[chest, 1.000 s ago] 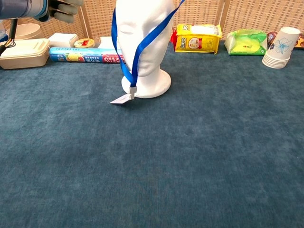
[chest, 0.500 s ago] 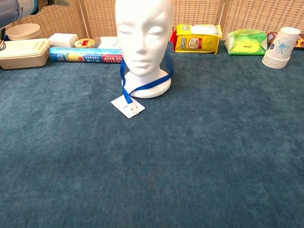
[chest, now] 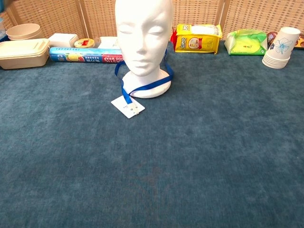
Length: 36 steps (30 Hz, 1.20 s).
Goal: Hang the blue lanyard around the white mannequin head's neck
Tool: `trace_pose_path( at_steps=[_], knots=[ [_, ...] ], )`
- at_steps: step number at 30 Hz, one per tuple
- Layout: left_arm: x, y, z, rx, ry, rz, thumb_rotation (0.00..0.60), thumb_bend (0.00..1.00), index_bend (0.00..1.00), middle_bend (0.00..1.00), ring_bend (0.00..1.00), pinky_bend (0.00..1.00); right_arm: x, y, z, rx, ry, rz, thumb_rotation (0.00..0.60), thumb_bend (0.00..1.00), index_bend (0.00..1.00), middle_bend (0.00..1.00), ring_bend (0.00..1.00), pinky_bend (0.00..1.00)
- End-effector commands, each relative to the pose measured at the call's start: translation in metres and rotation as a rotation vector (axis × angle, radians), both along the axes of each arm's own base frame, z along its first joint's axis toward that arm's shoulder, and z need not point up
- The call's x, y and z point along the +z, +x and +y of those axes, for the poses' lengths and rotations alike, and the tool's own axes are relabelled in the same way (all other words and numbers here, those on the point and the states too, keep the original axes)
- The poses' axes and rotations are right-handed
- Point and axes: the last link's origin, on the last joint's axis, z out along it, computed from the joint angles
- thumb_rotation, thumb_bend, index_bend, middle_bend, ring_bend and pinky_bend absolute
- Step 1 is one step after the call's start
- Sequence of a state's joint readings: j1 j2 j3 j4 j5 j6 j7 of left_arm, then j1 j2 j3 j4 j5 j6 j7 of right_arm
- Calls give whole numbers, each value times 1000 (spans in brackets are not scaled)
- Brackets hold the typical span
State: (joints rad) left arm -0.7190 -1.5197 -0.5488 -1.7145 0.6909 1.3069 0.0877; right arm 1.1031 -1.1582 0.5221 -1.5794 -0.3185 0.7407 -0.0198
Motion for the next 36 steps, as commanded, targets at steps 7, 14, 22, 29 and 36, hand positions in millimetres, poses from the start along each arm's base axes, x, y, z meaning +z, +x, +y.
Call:
trace_pose_path(
  at_steps=[7, 14, 22, 29, 36],
  knots=[
    [24, -46, -36, -19, -28, 272, 325, 193, 207, 156, 4, 86, 5, -42, 39, 36, -116, 7, 415, 320, 239, 278, 256, 333],
    [37, -76, -64, -39, -56, 430, 333, 194, 207, 157, 4, 86, 3, -78, 75, 55, -187, 85, 419, 321, 263, 306, 276, 333],
    [48, -104, -99, -58, -66, 574, 340, 194, 210, 156, 6, 86, 2, -128, 123, 56, -268, 216, 419, 321, 295, 333, 299, 337],
    [56, -130, -131, -46, -65, 617, 380, 197, 226, 156, 36, 86, 1, -175, 169, 34, -303, 330, 419, 321, 302, 346, 310, 343],
    [53, -156, -179, 1, -80, 617, 383, 197, 259, 186, 66, 86, 5, -222, 228, -29, -348, 494, 416, 320, 308, 355, 313, 343]
  ],
)
